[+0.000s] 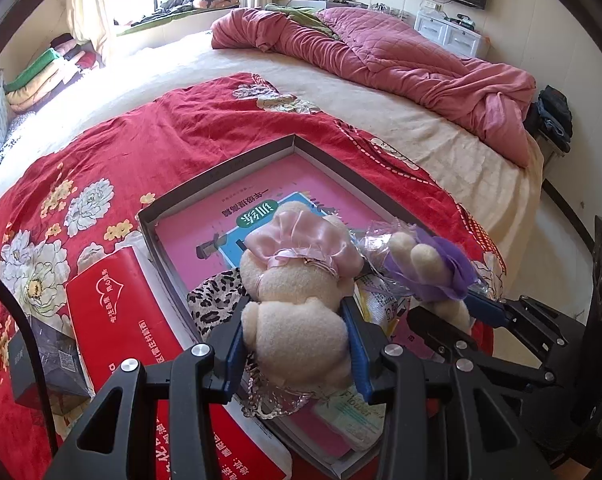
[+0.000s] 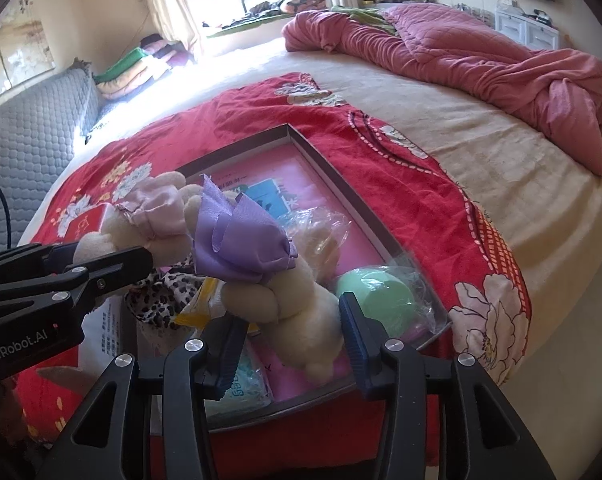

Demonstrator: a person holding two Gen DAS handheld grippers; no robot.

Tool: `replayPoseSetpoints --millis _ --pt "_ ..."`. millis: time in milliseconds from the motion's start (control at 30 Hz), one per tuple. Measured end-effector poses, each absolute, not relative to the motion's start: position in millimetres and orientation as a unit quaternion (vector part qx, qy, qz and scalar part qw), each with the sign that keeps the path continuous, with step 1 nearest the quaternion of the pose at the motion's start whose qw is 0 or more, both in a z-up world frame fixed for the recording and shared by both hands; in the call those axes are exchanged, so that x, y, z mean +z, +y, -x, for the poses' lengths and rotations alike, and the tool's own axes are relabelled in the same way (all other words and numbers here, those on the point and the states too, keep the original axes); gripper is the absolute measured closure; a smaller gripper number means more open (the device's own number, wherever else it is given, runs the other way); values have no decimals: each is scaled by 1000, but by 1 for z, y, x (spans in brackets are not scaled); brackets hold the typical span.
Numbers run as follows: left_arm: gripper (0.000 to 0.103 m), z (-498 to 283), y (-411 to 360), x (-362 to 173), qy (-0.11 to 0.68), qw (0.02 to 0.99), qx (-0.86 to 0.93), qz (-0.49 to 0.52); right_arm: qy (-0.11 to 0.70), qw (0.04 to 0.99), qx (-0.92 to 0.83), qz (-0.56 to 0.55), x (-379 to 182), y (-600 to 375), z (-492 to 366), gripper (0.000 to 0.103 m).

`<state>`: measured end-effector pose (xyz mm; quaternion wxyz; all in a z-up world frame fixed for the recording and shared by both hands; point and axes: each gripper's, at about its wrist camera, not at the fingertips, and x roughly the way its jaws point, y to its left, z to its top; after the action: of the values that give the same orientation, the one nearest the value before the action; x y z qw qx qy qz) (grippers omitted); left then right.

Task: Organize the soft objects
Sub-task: 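Lower the pink-hat bear into the box with the left tool while the right tool lowers the purple-bow bear, then open the left tool to release the bear while the right tool releases its bear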

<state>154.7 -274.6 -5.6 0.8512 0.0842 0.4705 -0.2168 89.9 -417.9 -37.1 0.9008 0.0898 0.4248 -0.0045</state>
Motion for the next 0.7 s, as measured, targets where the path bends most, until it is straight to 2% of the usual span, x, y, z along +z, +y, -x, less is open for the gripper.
replayPoseSetpoints --millis 300,533,700 --pt "60 -163 -274 -14 483 845 -216 -79 430 900 18 -70 -41 -404 -92 54" --pt "59 -166 -273 -18 488 843 -214 -75 430 901 25 -48 -42 -397 -92 38" --pt "58 -168 -272 -20 494 840 -215 -71 421 905 23 -46 -39 -398 -91 33"
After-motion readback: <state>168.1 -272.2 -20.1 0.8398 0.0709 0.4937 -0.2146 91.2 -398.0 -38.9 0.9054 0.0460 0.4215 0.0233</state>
